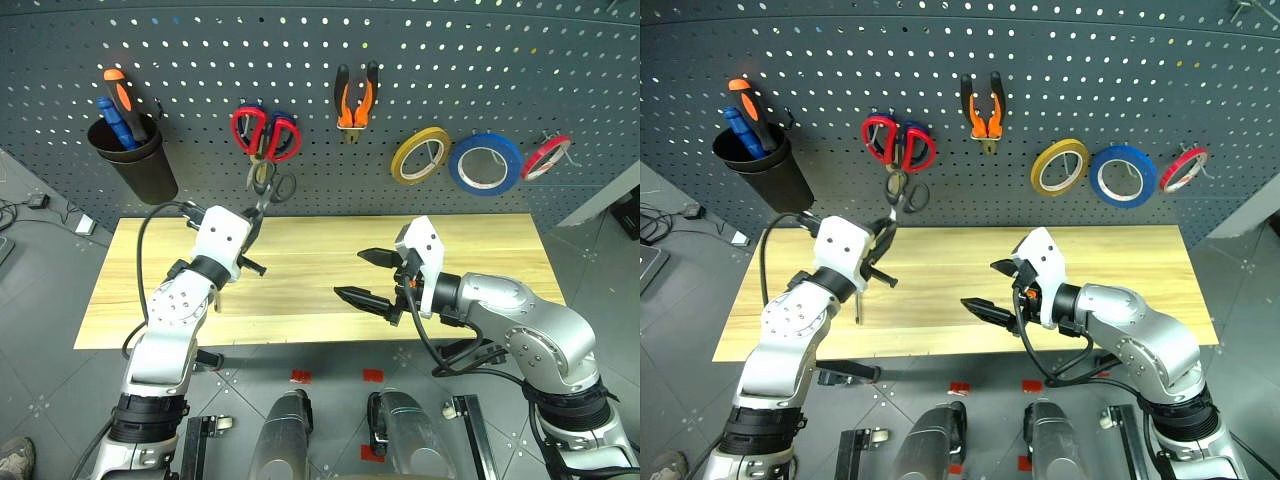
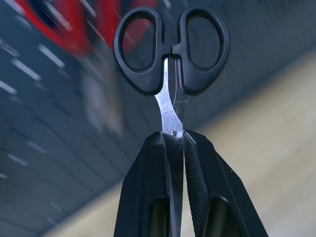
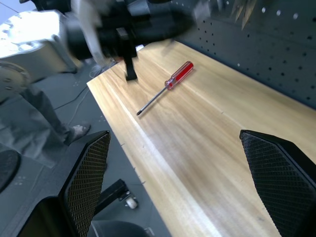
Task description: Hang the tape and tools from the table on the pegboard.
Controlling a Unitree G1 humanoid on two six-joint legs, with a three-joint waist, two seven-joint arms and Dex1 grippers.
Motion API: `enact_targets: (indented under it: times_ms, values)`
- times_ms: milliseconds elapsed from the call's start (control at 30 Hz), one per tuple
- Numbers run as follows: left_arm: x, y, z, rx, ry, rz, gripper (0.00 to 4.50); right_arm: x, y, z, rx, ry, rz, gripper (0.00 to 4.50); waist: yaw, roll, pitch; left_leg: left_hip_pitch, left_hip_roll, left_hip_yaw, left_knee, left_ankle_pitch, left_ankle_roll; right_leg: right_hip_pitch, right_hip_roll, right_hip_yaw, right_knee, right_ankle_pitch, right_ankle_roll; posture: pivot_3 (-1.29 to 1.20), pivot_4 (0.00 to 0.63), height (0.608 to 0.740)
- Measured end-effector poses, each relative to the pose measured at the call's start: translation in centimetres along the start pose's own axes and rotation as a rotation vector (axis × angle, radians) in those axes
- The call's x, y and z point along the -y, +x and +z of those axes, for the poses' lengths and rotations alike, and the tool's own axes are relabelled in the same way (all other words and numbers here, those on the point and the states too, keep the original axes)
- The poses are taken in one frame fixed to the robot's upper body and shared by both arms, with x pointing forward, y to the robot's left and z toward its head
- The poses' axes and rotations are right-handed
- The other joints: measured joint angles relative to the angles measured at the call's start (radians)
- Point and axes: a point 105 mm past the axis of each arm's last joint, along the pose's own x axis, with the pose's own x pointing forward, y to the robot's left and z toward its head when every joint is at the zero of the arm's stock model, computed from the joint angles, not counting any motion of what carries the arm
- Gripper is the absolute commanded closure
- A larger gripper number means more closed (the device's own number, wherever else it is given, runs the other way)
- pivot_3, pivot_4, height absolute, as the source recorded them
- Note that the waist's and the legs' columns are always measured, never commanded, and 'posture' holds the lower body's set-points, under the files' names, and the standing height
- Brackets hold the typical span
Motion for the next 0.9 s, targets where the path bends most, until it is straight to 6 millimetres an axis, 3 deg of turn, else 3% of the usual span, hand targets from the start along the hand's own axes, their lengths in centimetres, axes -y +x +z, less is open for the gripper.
enact_targets:
  times_ms: [300,500,633,900]
  values:
    - [-2.1,0.1,4.6,0.153,-0.009,0.143,4.34,-0.1,0.4,0.9,0.032,-0.058,0.019,0.0,0.003,0.0,0.0,0.0,0.0,0.0,0.003,0.0,0.0,0.001,0.001,0.0,0.001,0.001,0.001,-0.07,0.244,0.74]
    - [-1.7,0.6,3.7,0.102,-0.025,0.129,4.34,0.7,0.8,3.6,0.116,-0.104,-0.005,0.0,0.002,0.0,0.0,0.0,0.0,-0.001,0.005,0.0,0.0,0.001,0.002,0.0,0.002,0.001,0.002,-0.09,0.247,0.74]
    - [-1.3,0.8,2.9,0.071,-0.034,0.106,4.34,2.2,0.9,5.5,0.167,-0.185,-0.112,0.0,0.002,0.0,0.0,0.0,0.0,0.0,0.005,0.0,0.0,0.001,0.001,0.0,0.002,0.001,0.002,-0.09,0.247,0.74]
    - [-0.8,1.5,1.7,0.028,-0.031,0.06,4.34,3.2,1.1,7.7,0.216,-0.364,-0.227,0.0,0.002,0.0,0.0,0.0,0.0,0.0,0.005,0.0,0.0,0.001,0.001,0.0,0.002,0.001,0.001,-0.1,0.248,0.74]
